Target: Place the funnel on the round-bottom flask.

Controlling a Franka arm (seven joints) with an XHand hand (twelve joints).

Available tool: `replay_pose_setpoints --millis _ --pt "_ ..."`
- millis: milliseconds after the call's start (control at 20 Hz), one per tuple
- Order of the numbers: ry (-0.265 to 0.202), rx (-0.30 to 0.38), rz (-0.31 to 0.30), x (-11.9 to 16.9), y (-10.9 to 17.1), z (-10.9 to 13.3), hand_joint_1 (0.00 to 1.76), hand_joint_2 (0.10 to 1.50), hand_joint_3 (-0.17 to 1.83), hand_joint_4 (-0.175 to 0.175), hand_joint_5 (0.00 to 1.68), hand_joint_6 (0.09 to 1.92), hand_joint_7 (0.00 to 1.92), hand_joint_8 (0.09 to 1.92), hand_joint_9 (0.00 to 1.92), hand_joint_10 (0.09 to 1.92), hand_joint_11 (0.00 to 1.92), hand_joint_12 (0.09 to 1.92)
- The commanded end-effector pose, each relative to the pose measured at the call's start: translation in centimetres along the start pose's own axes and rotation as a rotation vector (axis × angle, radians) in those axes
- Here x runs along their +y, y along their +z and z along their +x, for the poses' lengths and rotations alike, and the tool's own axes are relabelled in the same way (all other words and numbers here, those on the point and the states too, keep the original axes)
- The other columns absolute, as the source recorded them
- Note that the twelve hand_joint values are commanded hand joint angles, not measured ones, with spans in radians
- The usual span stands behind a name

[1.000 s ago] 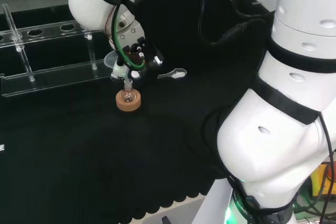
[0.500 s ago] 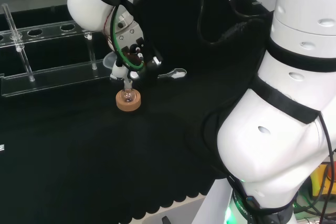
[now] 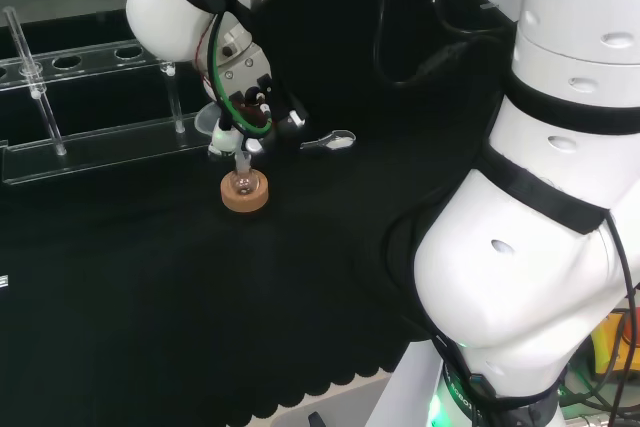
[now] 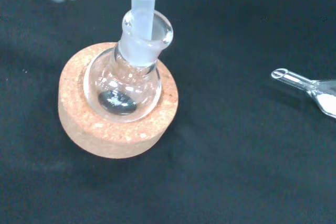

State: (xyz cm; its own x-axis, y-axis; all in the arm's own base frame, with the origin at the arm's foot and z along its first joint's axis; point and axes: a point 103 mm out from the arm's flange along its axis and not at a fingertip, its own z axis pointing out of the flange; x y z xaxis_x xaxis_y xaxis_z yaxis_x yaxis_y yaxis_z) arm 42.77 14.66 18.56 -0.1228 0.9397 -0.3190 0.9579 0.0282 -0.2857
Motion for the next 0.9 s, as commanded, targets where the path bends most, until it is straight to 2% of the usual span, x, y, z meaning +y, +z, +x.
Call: replay_pose_setpoints --millis 50,600,800,900 --pt "-0.004 0.001 0.0 0.13 0.28 0.56 0.82 0.75 0.66 -0.028 0.77 0.74 0.69 0.66 1.01 0.37 0.71 1.24" --pt "-0.003 -0.002 0.002 0.16 0.41 0.67 0.82 0.74 0.66 -0.034 0.74 0.73 0.67 0.66 0.99 0.36 0.71 1.24" --pt "0.002 0.006 0.001 0.06 0.43 0.53 0.81 0.74 0.66 -0.052 0.58 0.71 0.61 0.68 0.93 0.38 0.68 1.25" --pt "0.003 0.015 0.007 -0.02 0.5 0.31 0.79 0.72 0.66 -0.062 0.47 0.63 0.54 0.72 0.86 0.42 0.64 1.27"
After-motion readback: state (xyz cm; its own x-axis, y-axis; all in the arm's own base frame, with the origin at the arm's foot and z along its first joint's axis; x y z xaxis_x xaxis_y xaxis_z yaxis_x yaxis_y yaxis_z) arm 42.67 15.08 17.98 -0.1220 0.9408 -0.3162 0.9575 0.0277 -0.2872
